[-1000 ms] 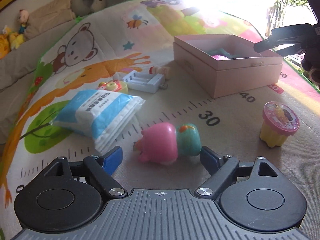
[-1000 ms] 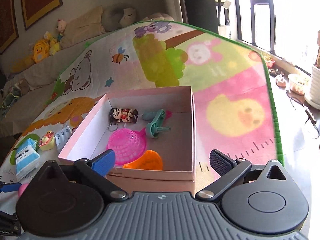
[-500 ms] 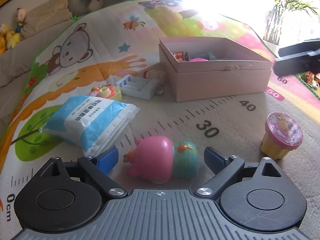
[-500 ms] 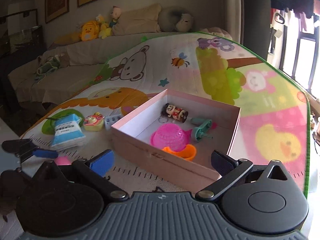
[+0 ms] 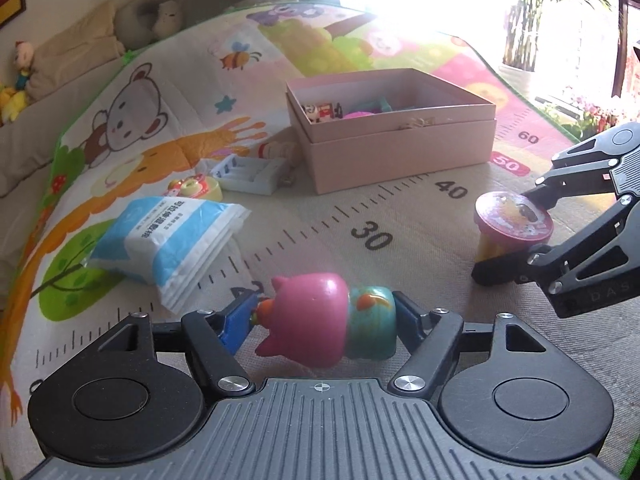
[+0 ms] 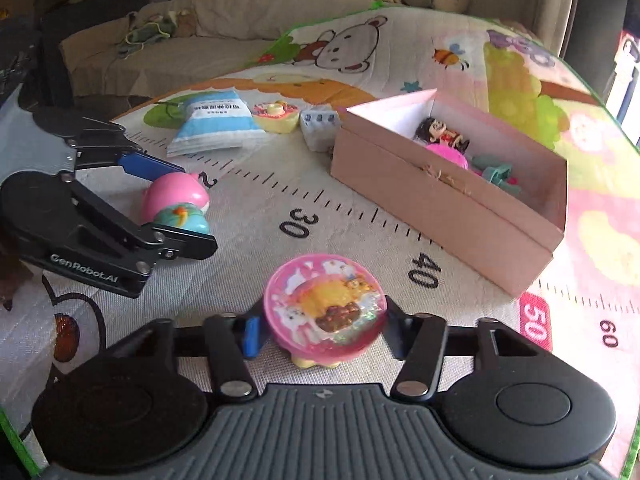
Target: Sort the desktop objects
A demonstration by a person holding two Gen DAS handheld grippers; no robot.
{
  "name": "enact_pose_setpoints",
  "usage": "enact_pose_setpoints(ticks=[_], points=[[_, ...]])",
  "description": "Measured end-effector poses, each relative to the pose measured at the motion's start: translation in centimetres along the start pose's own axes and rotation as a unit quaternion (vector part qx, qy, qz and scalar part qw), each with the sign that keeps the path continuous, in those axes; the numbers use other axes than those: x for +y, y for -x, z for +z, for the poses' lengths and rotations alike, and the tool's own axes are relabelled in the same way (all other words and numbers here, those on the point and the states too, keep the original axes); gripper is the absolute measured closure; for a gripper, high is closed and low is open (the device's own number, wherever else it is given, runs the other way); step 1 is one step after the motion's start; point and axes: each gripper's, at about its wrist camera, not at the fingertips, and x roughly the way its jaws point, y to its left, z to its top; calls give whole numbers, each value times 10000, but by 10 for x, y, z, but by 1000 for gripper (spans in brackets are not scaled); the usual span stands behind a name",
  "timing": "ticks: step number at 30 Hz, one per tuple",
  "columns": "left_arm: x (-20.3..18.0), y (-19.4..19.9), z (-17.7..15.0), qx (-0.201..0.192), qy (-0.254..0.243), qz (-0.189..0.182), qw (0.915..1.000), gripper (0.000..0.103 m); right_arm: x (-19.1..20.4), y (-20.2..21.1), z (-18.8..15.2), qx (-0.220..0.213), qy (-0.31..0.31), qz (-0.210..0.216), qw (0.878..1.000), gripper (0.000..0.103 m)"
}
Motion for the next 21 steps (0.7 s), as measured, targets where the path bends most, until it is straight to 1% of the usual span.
enact_pose_setpoints(ticks=[2,4,6,8,10,12,14,16,18,21], points=[[0,11,6,-141,-49,-7,9999,27,-3,16,0,-102,4,75,9999,50],[-1,24,19,-363,-135,-22,9992,28,-5,41,6,-318,107,-26,9994,50],[-3,38,37,-679,-238,-15,9974,28,-12,71,17,-644,155,-179,9976,51],[-6,53,63,-1134,-358,7,9929,28,-22,101,31,-1026,100,-350,9941,50],[-10,62,88,-1558,-485,46,9866,28,-37,132,50,-1449,-21,-511,9881,50],[-15,62,113,-1828,-540,74,9816,28,-52,150,66,-1743,-161,-658,9824,50],[-18,54,133,-1909,-522,4,9802,28,-68,158,80,-1888,-357,-750,9785,50],[-22,37,150,-1907,-532,-25,9802,28,-86,157,93,-1937,-591,-783,9762,50],[-24,18,164,-1876,-543,13,9807,29,-103,149,105,-1949,-769,-844,9742,50],[-20,-10,184,-1776,-316,-88,9836,29,-126,129,121,-1850,-1041,-837,9736,50]])
